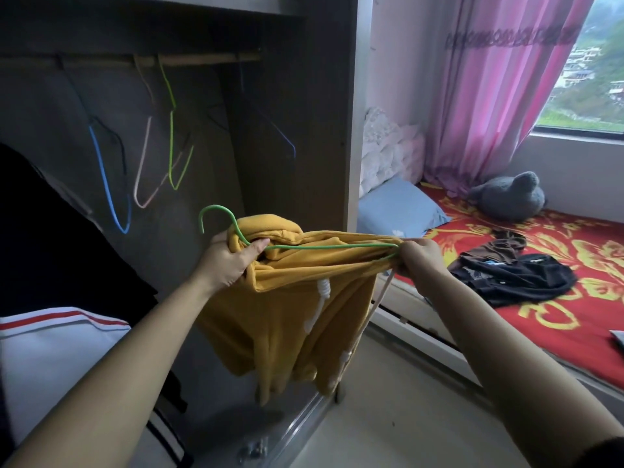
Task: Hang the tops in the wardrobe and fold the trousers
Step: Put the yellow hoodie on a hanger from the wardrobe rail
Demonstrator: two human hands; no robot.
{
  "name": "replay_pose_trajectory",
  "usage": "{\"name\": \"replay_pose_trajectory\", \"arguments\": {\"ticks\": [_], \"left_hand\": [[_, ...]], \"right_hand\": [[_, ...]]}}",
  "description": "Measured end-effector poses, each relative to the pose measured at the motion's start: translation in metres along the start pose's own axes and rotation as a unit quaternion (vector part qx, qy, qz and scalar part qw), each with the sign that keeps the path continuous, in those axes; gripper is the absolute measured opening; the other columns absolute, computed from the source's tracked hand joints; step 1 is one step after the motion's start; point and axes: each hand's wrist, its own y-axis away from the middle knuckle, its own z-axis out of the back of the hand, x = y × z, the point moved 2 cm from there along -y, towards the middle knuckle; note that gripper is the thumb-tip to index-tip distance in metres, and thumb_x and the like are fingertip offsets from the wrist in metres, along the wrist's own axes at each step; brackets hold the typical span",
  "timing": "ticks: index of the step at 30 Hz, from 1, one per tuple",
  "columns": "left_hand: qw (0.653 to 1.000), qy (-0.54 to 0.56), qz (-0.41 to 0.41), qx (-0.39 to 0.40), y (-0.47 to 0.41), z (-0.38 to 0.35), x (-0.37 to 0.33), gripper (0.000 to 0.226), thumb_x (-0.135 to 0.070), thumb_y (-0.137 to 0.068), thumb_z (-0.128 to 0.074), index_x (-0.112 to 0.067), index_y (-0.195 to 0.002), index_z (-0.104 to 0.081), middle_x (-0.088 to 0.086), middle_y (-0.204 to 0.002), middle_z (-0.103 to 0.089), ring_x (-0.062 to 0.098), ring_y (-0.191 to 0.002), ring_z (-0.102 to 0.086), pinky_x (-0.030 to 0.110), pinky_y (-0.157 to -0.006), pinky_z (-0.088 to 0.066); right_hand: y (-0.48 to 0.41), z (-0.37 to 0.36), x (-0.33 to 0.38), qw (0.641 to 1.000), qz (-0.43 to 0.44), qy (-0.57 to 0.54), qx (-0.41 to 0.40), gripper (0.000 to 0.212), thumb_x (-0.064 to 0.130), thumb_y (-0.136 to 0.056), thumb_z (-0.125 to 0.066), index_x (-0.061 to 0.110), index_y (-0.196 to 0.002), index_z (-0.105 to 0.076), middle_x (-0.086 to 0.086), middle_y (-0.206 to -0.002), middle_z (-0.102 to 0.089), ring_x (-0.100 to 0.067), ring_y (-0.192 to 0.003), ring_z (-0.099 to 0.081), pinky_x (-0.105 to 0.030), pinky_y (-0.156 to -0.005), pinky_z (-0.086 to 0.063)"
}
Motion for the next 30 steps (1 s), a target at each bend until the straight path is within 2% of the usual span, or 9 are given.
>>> {"name": "replay_pose_trajectory", "arguments": {"ticks": [3, 5, 8, 12, 17, 20, 22, 26, 30], "left_hand": [[0.999, -0.034, 0.000, -0.010, 0.005, 0.002, 0.000, 0.032, -0.043, -0.086, -0.069, -0.024, -0.111, -0.068, -0.012, -0.100, -0.070, 0.005, -0.090, -0.067, 0.008, -0.067, -0.050], [0.998, -0.057, -0.005, -0.019, 0.010, 0.001, 0.002, 0.036, -0.048, -0.085, -0.068, -0.024, -0.111, -0.068, -0.011, -0.100, -0.070, 0.006, -0.090, -0.066, 0.010, -0.068, -0.050], [0.998, -0.062, -0.004, -0.032, 0.014, -0.001, 0.005, 0.042, -0.053, -0.084, -0.066, -0.022, -0.112, -0.067, -0.009, -0.100, -0.071, 0.008, -0.089, -0.067, 0.017, -0.071, -0.055], [0.998, -0.046, 0.004, -0.033, 0.020, -0.005, 0.005, 0.045, -0.055, -0.080, -0.069, -0.023, -0.112, -0.067, -0.010, -0.098, -0.072, 0.010, -0.087, -0.070, 0.023, -0.072, -0.060], [0.996, -0.041, 0.024, -0.078, 0.028, -0.025, -0.009, 0.053, -0.060, -0.070, -0.074, -0.021, -0.105, -0.069, -0.012, -0.092, -0.072, 0.007, -0.080, -0.070, 0.018, -0.066, -0.058], [0.994, -0.065, 0.014, -0.087, 0.034, -0.039, -0.022, 0.040, -0.053, -0.075, -0.075, -0.024, -0.103, -0.069, -0.020, -0.086, -0.067, -0.001, -0.075, -0.064, 0.004, -0.055, -0.047], [0.987, -0.140, -0.008, -0.083, 0.038, -0.052, -0.033, 0.034, -0.057, -0.078, -0.073, -0.029, -0.097, -0.070, -0.022, -0.083, -0.065, -0.002, -0.073, -0.061, 0.007, -0.057, -0.043], [0.916, -0.379, -0.079, -0.110, 0.038, -0.080, -0.043, 0.049, -0.071, -0.082, -0.056, -0.027, -0.095, -0.073, -0.011, -0.084, -0.072, 0.013, -0.075, -0.066, 0.019, -0.053, -0.031], [0.920, -0.366, -0.046, -0.130, 0.025, -0.074, -0.027, 0.050, -0.068, -0.083, -0.058, -0.020, -0.089, -0.072, -0.002, -0.082, -0.073, 0.023, -0.079, -0.070, 0.020, -0.057, -0.035]], "right_hand": [[0.000, 0.001, 0.001, 0.994, 0.011, 0.106, 0.016, 0.025, 0.000, -0.088, -0.042, 0.004, -0.084, -0.066, -0.014, -0.074, -0.061, -0.025, -0.064, -0.063, -0.037, -0.066, -0.060], [-0.003, 0.002, -0.002, 0.991, -0.026, 0.125, 0.036, 0.022, 0.000, -0.087, -0.040, 0.001, -0.083, -0.061, -0.015, -0.075, -0.058, -0.024, -0.060, -0.062, -0.035, -0.061, -0.059], [-0.004, 0.001, -0.008, 0.984, -0.104, 0.103, 0.104, 0.022, 0.001, -0.090, -0.034, 0.006, -0.086, -0.054, -0.010, -0.071, -0.051, -0.017, -0.053, -0.055, -0.022, -0.044, -0.041], [-0.007, -0.002, -0.014, 0.978, -0.161, 0.055, 0.117, 0.021, 0.006, -0.090, -0.028, 0.014, -0.082, -0.046, -0.004, -0.064, -0.039, -0.012, -0.052, -0.039, -0.021, -0.050, -0.029], [-0.015, 0.001, -0.019, 0.982, -0.029, 0.184, 0.036, 0.025, 0.010, -0.088, -0.033, 0.009, -0.070, -0.049, -0.014, -0.069, -0.050, -0.023, -0.058, -0.045, -0.030, -0.053, -0.034], [-0.014, 0.005, -0.017, 0.933, 0.074, 0.352, -0.022, 0.023, 0.013, -0.092, -0.037, 0.004, -0.078, -0.053, -0.023, -0.094, -0.061, -0.036, -0.085, -0.057, -0.039, -0.073, -0.043], [-0.005, -0.001, -0.011, 0.895, 0.136, 0.423, -0.047, 0.018, 0.017, -0.096, -0.038, 0.006, -0.087, -0.048, -0.022, -0.103, -0.060, -0.038, -0.090, -0.057, -0.039, -0.073, -0.041], [0.021, -0.031, -0.007, 0.852, 0.259, 0.454, -0.019, 0.013, 0.025, -0.099, -0.041, 0.012, -0.094, -0.041, -0.015, -0.103, -0.051, -0.038, -0.090, -0.058, -0.042, -0.072, -0.045], [0.027, -0.033, -0.003, 0.891, 0.227, 0.392, 0.038, 0.016, 0.024, -0.096, -0.042, 0.010, -0.094, -0.051, -0.008, -0.094, -0.057, -0.027, -0.086, -0.056, -0.038, -0.070, -0.045]]}}
